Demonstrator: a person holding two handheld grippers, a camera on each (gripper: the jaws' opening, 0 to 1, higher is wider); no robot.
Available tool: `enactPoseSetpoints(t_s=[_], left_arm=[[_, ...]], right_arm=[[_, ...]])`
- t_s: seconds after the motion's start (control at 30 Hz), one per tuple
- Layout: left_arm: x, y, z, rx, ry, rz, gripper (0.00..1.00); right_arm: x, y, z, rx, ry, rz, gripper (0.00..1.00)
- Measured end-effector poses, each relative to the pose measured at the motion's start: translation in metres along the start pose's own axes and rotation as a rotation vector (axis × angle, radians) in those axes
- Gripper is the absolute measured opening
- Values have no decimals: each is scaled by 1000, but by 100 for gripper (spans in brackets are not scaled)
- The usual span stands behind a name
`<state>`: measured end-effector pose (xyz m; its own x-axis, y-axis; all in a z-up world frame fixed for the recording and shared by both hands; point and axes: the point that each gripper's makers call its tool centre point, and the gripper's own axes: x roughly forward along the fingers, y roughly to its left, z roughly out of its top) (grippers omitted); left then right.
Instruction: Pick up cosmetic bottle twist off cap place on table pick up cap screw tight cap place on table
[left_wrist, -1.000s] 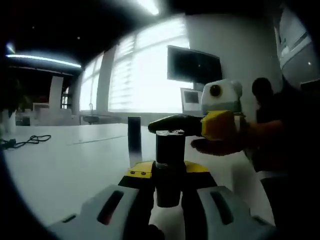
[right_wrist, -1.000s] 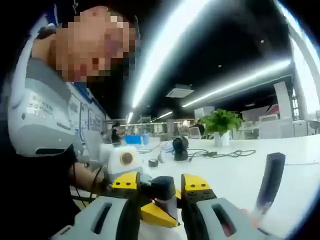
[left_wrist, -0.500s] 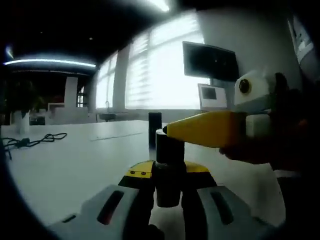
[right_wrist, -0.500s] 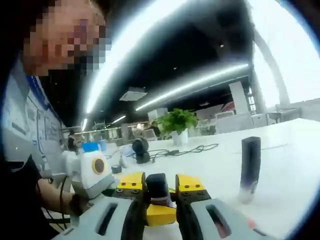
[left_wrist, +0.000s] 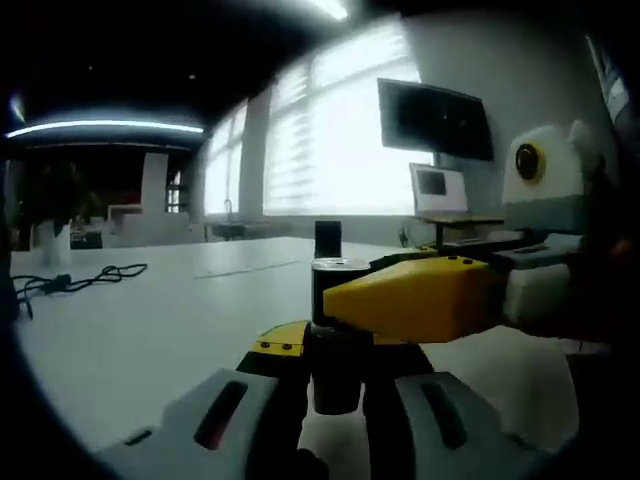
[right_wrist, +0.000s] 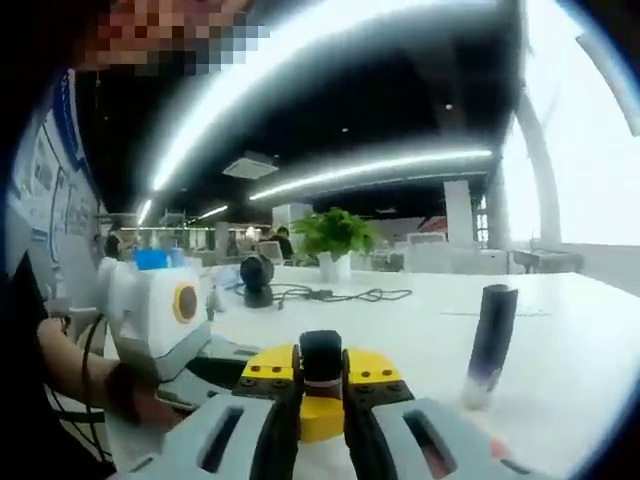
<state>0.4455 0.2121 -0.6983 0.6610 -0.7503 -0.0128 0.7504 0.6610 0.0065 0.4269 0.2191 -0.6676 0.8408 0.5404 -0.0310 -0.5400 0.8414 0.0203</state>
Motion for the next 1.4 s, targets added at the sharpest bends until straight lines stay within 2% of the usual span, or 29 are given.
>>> enactPoseSetpoints(t_s=[0.4, 1.07, 1.17, 1.4], left_arm=[[0, -7, 2, 1, -9, -35, 10], [0, -6, 1, -5, -2, -33, 10], [1, -5, -1, -8, 6, -28, 10], [1, -4, 0, -8, 3, -23, 10]], right_arm=[[-5, 0, 2, -39, 9, 71, 8], [-3, 2, 9, -41, -13, 75, 8], [-4, 0, 12, -66, -28, 60, 8], [-6, -4, 18, -57, -46, 48, 8]])
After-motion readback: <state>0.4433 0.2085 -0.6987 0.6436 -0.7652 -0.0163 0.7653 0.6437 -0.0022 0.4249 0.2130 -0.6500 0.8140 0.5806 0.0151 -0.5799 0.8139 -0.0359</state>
